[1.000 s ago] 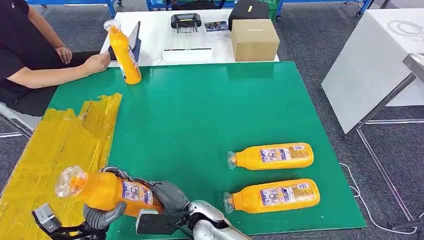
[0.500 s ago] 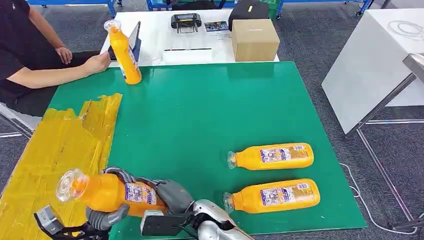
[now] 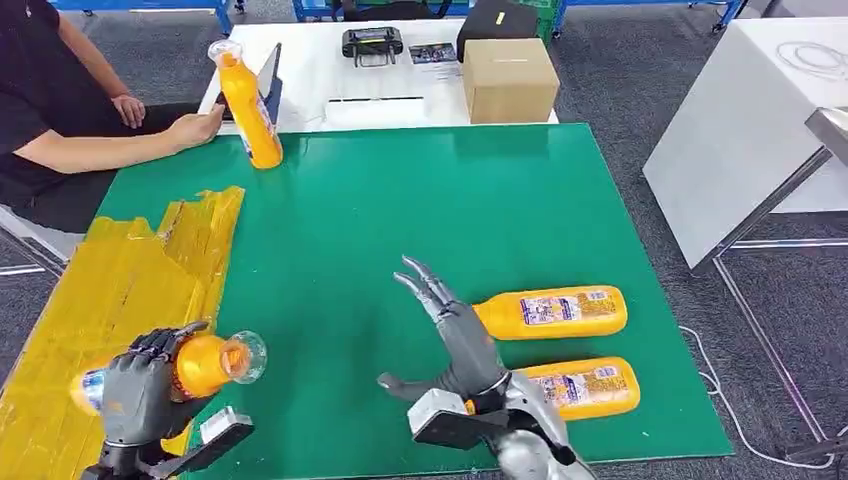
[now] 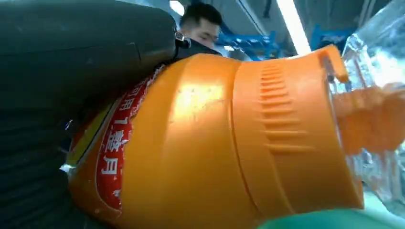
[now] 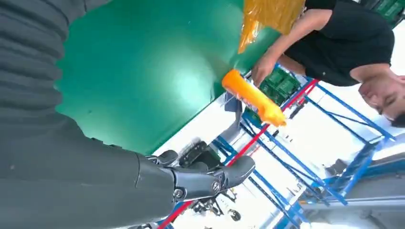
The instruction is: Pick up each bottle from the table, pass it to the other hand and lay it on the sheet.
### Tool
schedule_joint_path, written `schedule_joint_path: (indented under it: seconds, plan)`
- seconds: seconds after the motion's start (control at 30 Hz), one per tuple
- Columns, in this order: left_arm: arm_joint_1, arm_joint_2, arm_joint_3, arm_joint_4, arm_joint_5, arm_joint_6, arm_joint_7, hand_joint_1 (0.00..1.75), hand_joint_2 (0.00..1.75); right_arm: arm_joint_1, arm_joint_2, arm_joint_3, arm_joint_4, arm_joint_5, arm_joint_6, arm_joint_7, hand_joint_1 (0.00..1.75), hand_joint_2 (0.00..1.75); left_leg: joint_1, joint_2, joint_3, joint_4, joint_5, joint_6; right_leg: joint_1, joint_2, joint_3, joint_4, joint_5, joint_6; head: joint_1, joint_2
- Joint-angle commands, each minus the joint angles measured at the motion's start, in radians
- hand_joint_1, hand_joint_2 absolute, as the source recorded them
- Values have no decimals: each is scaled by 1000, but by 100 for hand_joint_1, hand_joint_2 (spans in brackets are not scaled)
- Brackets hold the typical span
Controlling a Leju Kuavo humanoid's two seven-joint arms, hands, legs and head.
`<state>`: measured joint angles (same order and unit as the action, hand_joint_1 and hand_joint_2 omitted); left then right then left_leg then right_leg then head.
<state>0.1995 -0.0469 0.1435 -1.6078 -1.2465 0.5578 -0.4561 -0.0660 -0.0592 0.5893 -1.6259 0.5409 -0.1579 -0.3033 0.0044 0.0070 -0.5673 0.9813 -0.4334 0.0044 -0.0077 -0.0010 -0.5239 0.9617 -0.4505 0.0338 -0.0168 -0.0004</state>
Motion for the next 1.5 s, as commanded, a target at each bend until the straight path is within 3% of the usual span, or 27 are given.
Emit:
schedule_joint_path:
  seconds: [0.03,0.27,0.43,0.47,0.77,0.8,0.83,0.9,0.97,1.0,1.03,1.3,1.33,1.5]
  plan:
    - [-107,91,52,391,-162,45,102,175,175,21,-145,-2,-85,18,43,-14,0,175,0,-2,4,-2,0,0,0,-2,4,-2,0,-1,0,0]
    - [-142,116,37,524,-190,34,110,175,175,16,-206,17,-107,-16,91,-6,0,175,1,-2,4,-1,-1,0,1,-1,5,-2,-1,0,0,0]
    - [-221,161,-5,739,-242,-34,142,175,175,14,-239,7,-129,-42,120,-27,0,175,0,-2,5,-2,0,0,0,-2,6,-2,0,-1,-1,0]
    - [-241,169,-9,785,-244,-33,150,0,175,10,-242,7,-126,-46,129,-28,0,175,-1,-2,4,-2,1,0,-1,-2,4,-1,0,0,0,0]
    - [-252,173,-12,810,-243,-20,152,0,175,10,-242,4,-122,-48,130,-29,0,175,0,-6,13,-2,1,0,0,-2,13,-1,1,-2,0,0]
    - [-254,188,-33,827,-262,-34,152,0,0,7,-248,7,-119,-50,138,-31,0,175,0,-7,16,-2,1,0,0,-3,11,0,-1,-2,-1,0]
    - [-257,190,-23,835,-223,-43,126,0,0,9,-251,4,-118,-52,139,-31,0,175,0,-6,13,-2,1,0,0,-2,6,0,0,-1,-1,0]
    - [-248,195,-29,821,-174,-29,68,0,0,14,-269,-4,-117,-59,152,-30,0,175,0,-8,20,-2,-5,1,-1,-5,14,1,-3,-2,-1,0]
    - [-234,196,-38,779,-146,-47,39,0,0,27,-290,-24,-124,-69,163,-19,0,175,0,-7,13,-3,-2,1,0,-4,6,0,0,-2,-1,0]
    - [-214,199,-43,746,-119,-63,8,0,0,60,-320,-43,-140,-70,163,-20,0,175,1,-5,10,-3,-1,1,1,-2,3,-1,2,-2,-1,0]
    - [-192,202,-43,713,-92,-86,-12,0,0,92,-344,-63,-158,-70,162,-22,0,175,0,-9,22,-2,-3,2,0,-6,16,0,-3,-1,-1,0]
    - [20,251,22,419,217,-371,-210,0,0,385,-516,-314,-358,-91,172,-31,0,175,-5,-10,25,-1,-5,3,-6,-9,29,0,-8,0,0,0]
    - [27,225,55,384,292,-424,-242,0,0,420,-525,-343,-379,-92,166,-24,0,175,-5,-10,24,-1,-6,3,-6,-8,28,0,-8,0,-1,0]
    - [72,220,-42,55,921,-527,-242,0,0,588,-564,-421,-481,-60,109,45,0,175,-7,-12,20,3,-12,8,-7,-11,26,1,-12,5,-1,0]
